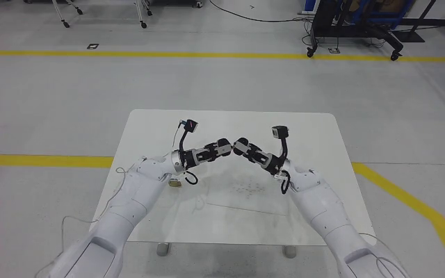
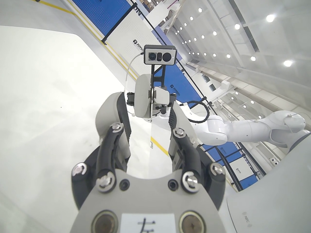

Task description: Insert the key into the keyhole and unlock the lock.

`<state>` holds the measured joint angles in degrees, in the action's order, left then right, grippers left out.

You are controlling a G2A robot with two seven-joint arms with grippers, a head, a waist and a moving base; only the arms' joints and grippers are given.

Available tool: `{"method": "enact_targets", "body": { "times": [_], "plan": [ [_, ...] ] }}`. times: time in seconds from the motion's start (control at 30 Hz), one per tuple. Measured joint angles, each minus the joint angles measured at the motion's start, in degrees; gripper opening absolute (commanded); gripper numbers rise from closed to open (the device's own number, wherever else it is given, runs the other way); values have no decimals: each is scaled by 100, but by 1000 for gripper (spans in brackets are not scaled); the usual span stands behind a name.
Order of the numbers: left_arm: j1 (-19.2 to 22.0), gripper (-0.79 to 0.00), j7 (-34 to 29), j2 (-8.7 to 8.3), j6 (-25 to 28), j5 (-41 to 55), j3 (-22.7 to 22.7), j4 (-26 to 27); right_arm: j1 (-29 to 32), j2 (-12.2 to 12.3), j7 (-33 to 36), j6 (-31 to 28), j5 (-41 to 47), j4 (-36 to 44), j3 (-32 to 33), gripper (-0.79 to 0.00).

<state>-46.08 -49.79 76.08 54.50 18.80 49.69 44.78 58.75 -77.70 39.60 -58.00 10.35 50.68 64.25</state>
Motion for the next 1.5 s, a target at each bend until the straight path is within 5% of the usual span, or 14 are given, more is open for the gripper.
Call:
{"method": "enact_targets", "body": {
  "times": [0.13, 0.43, 0.47, 1.13, 1.37, 1.4, 1.47, 1.5],
  "plan": [
    [20, -785, -18, -3, -18, -54, -30, -22, -3, -24, 4, 0, -29, 7, 1, -785],
    [49, -785, 18, 10, 14, -110, -61, -78, -2, -54, 25, 0, -65, -17, 57, -751],
    [49, -785, 31, 10, 19, -117, -60, -83, 8, -52, 31, 0, -70, -3, 75, 0],
    [-72, -785, 287, -42, -265, -256, 56, 144, -62, 24, 248, 337, -719, 76, 132, 0],
    [-113, -785, -851, -206, -925, 22, 167, 574, -251, 407, 1221, 482, -1977, 367, 500, 0],
    [-80, -785, -1045, -227, -1049, 14, 158, 625, -178, 481, 1221, 536, -2000, 555, 510, -71],
    [-34, -785, -1221, -258, -1211, -212, 82, 742, -51, 616, 1301, 639, -1824, 889, 493, -345],
    [-33, -785, -1252, -267, -1247, -310, 40, 801, 0, 675, 1358, 693, -1720, 1029, 460, -394]
  ]
}}
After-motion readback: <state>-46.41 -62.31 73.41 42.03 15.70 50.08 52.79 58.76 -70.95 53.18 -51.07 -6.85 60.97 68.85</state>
